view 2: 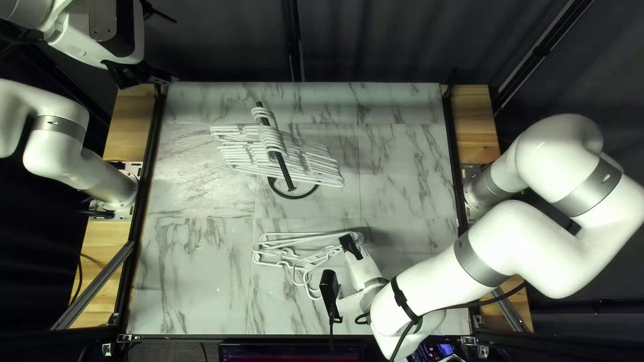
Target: Remove hangers from rack and place onto table
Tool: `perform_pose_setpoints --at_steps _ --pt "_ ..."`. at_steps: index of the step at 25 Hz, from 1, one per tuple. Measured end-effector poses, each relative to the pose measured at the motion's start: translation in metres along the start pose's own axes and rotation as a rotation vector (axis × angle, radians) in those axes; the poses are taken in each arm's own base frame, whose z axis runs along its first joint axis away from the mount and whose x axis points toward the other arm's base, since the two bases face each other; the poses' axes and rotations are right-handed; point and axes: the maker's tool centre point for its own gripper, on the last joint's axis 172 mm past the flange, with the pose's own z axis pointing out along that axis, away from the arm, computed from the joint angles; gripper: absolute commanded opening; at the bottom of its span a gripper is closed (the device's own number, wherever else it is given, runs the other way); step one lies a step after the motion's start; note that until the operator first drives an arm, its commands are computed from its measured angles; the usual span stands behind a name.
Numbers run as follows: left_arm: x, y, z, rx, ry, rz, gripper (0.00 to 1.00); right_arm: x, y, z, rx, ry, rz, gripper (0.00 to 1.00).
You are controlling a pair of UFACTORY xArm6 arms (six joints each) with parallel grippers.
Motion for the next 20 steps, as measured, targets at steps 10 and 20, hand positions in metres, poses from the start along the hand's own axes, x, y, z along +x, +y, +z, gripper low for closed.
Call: perform_pose_setpoints --at_steps 10,20 --pt "0.0000 0.0000 0.0000 0.000 0.000 0.000 1.00 -0.0038 0.0002 0.0034 -0.002 0.053 -0.022 1.00" --pt "0.0000 0.0000 0.0000 0.000 0.000 0.000 1.00 -0.0074 0.0001 0.0002 0.140 0.060 -0.041 1.00"
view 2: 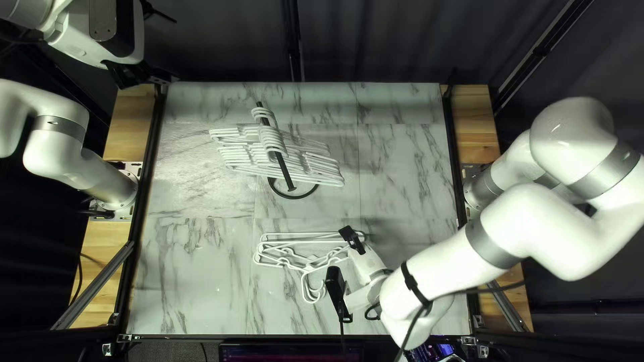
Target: Remove hangers from rack and place onto table
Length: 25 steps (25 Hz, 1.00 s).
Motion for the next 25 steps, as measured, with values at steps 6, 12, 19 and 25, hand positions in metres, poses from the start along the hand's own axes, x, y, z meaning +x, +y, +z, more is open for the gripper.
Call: perform_pose_setpoints --at_steps 6,12,19,25 --pt "0.000 0.000 0.000 0.000 0.000 0.000 1.00 0.001 0.008 -0.009 0.135 0.063 0.079 1.00" --pt "0.000 0.000 0.000 0.000 0.000 0.000 1.00 -0.001 0.009 -0.008 0.270 0.147 0.231 1.00" --pt "0.000 0.000 0.000 0.000 0.000 0.000 1.00 -0.006 0.000 -0.002 0.315 0.161 0.381 1.00" --pt "0.000 0.000 0.000 0.000 0.000 0.000 1.00 -0.009 0.016 -0.021 0.307 0.180 0.456 1.00"
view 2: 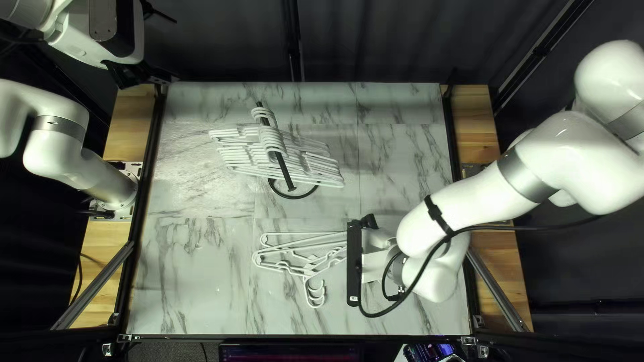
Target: Remove hangers from rack and place onto table
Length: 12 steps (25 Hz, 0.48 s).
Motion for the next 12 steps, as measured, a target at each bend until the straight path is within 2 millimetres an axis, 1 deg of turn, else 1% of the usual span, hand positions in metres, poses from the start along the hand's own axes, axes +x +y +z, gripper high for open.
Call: perform_pose_setpoints --at_steps 2,4,7,8,9,12 --pt "0.000 0.000 0.000 0.000 0.000 0.000 1.00 0.004 0.011 -0.015 -0.003 0.011 0.026 1.00" --pt "0.000 0.000 0.000 0.000 0.000 0.000 1.00 0.009 0.031 -0.037 -0.004 0.026 0.062 1.00" --pt "0.000 0.000 0.000 0.000 0.000 0.000 1.00 0.009 0.067 -0.069 -0.013 0.033 0.116 1.00" --pt "0.000 0.000 0.000 0.000 0.000 0.000 1.00 0.006 0.077 -0.075 -0.019 0.025 0.124 1.00" --pt "0.000 0.000 0.000 0.000 0.000 0.000 1.00 0.002 0.082 -0.077 -0.023 0.018 0.126 1.00" --pt "0.000 0.000 0.000 0.000 0.000 0.000 1.00 0.000 0.086 -0.079 -0.027 0.011 0.127 1.00"
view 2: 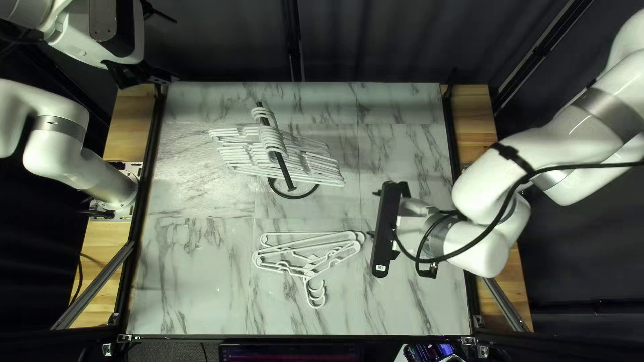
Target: Remove hangers from rack and place onto table
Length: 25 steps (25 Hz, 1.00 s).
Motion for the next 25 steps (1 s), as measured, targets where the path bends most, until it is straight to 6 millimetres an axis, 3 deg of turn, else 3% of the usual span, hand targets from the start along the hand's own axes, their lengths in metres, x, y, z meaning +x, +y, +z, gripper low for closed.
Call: perform_pose_setpoints --at_steps 6,9,13,17,22,25 --pt "0.000 0.000 0.000 0.000 0.000 0.000 1.00 0.000 0.000 -0.001 0.000 0.000 -0.002 1.00" --pt "0.000 0.000 0.000 0.000 0.000 0.000 1.00 0.002 0.011 -0.013 0.025 0.006 -0.001 1.00" --pt "0.000 0.000 0.000 0.000 0.000 0.000 1.00 0.013 0.057 -0.057 0.114 0.018 -0.007 1.00" --pt "0.000 0.000 0.000 0.000 0.000 0.000 1.00 0.008 0.117 -0.104 0.203 0.012 -0.044 1.00" --pt "0.000 0.000 0.000 0.000 0.000 0.000 1.00 -0.003 0.181 -0.135 0.299 -0.015 -0.062 1.00" --pt "0.000 0.000 0.000 0.000 0.000 0.000 1.00 -0.004 0.193 -0.149 0.332 0.000 -0.055 1.00"
